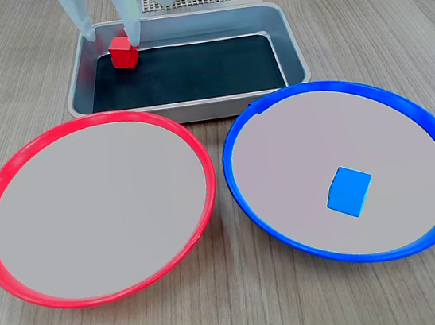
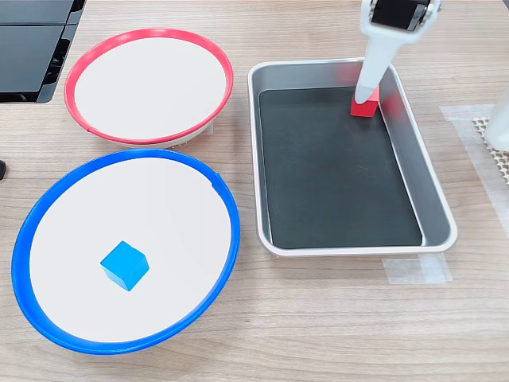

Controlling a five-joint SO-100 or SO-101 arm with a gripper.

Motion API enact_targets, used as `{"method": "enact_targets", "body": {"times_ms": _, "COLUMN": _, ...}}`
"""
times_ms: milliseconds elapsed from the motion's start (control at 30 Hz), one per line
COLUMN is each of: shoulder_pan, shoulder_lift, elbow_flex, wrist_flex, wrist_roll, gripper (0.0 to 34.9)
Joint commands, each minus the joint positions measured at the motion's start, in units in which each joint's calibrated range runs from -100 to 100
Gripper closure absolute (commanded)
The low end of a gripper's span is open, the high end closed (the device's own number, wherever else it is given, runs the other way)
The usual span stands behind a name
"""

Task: Move two blocks from tray to matching dishes

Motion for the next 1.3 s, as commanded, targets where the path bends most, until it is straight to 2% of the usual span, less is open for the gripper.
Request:
{"method": "enact_targets", "body": {"times_ms": 0, "shoulder_pan": -0.67, "shoulder_lift": -0.56, "elbow_flex": 1.4, "wrist_flex": -1.75, "wrist_roll": -0.29, "gripper": 17.0}}
{"method": "enact_targets", "body": {"times_ms": 133, "shoulder_pan": -1.7, "shoulder_lift": -0.56, "elbow_flex": 3.58, "wrist_flex": -3.48, "wrist_roll": -0.24, "gripper": 18.6}}
{"method": "enact_targets", "body": {"times_ms": 233, "shoulder_pan": -2.74, "shoulder_lift": -0.56, "elbow_flex": 5.31, "wrist_flex": -4.89, "wrist_roll": -0.54, "gripper": 21.5}}
{"method": "enact_targets", "body": {"times_ms": 267, "shoulder_pan": -3.12, "shoulder_lift": -0.56, "elbow_flex": 5.95, "wrist_flex": -5.55, "wrist_roll": -0.63, "gripper": 23.0}}
{"method": "enact_targets", "body": {"times_ms": 367, "shoulder_pan": -5.94, "shoulder_lift": -1.08, "elbow_flex": 7.4, "wrist_flex": -7.03, "wrist_roll": -1.71, "gripper": 33.7}}
{"method": "enact_targets", "body": {"times_ms": 400, "shoulder_pan": -8.01, "shoulder_lift": -1.33, "elbow_flex": 6.58, "wrist_flex": -6.54, "wrist_roll": -3.32, "gripper": 34.6}}
{"method": "enact_targets", "body": {"times_ms": 533, "shoulder_pan": -20.34, "shoulder_lift": -0.14, "elbow_flex": -5.71, "wrist_flex": -0.68, "wrist_roll": -18.71, "gripper": 34.6}}
{"method": "enact_targets", "body": {"times_ms": 600, "shoulder_pan": -26.27, "shoulder_lift": 3.1, "elbow_flex": -15.72, "wrist_flex": -0.1, "wrist_roll": -30.48, "gripper": 34.7}}
{"method": "enact_targets", "body": {"times_ms": 633, "shoulder_pan": -29.28, "shoulder_lift": 9.33, "elbow_flex": -29.1, "wrist_flex": -0.68, "wrist_roll": -41.42, "gripper": 34.7}}
{"method": "enact_targets", "body": {"times_ms": 667, "shoulder_pan": -29.28, "shoulder_lift": 15.21, "elbow_flex": -38.2, "wrist_flex": -1.59, "wrist_roll": -46.89, "gripper": 34.7}}
{"method": "enact_targets", "body": {"times_ms": 700, "shoulder_pan": -28.62, "shoulder_lift": 18.37, "elbow_flex": -42.03, "wrist_flex": -2.74, "wrist_roll": -48.74, "gripper": 34.7}}
{"method": "enact_targets", "body": {"times_ms": 767, "shoulder_pan": -26.64, "shoulder_lift": 24.17, "elbow_flex": -47.22, "wrist_flex": -6.37, "wrist_roll": -50.45, "gripper": 34.7}}
{"method": "enact_targets", "body": {"times_ms": 800, "shoulder_pan": -24.57, "shoulder_lift": 28.01, "elbow_flex": -48.85, "wrist_flex": -11.41, "wrist_roll": -51.04, "gripper": 34.7}}
{"method": "enact_targets", "body": {"times_ms": 900, "shoulder_pan": -22.13, "shoulder_lift": 31.84, "elbow_flex": -48.67, "wrist_flex": -18.67, "wrist_roll": -50.55, "gripper": 34.7}}
{"method": "enact_targets", "body": {"times_ms": 967, "shoulder_pan": -20.9, "shoulder_lift": 33.89, "elbow_flex": -47.67, "wrist_flex": -22.3, "wrist_roll": -48.84, "gripper": 29.1}}
{"method": "enact_targets", "body": {"times_ms": 1000, "shoulder_pan": -20.53, "shoulder_lift": 34.23, "elbow_flex": -46.58, "wrist_flex": -24.12, "wrist_roll": -48.01, "gripper": 24.8}}
{"method": "enact_targets", "body": {"times_ms": 1033, "shoulder_pan": -20.43, "shoulder_lift": 34.32, "elbow_flex": -46.12, "wrist_flex": -24.45, "wrist_roll": -47.47, "gripper": 22.5}}
{"method": "enact_targets", "body": {"times_ms": 1067, "shoulder_pan": -20.43, "shoulder_lift": 34.32, "elbow_flex": -45.21, "wrist_flex": -25.03, "wrist_roll": -46.3, "gripper": 16.9}}
{"method": "enact_targets", "body": {"times_ms": 1133, "shoulder_pan": -20.34, "shoulder_lift": 33.89, "elbow_flex": -44.76, "wrist_flex": -24.78, "wrist_roll": -46.15, "gripper": 13.7}}
{"method": "enact_targets", "body": {"times_ms": 1167, "shoulder_pan": -20.34, "shoulder_lift": 33.55, "elbow_flex": -44.49, "wrist_flex": -24.61, "wrist_roll": -46.15, "gripper": 13.3}}
{"method": "enact_targets", "body": {"times_ms": 1267, "shoulder_pan": -20.9, "shoulder_lift": 31.67, "elbow_flex": -42.76, "wrist_flex": -24.7, "wrist_roll": -46.74, "gripper": 14.6}}
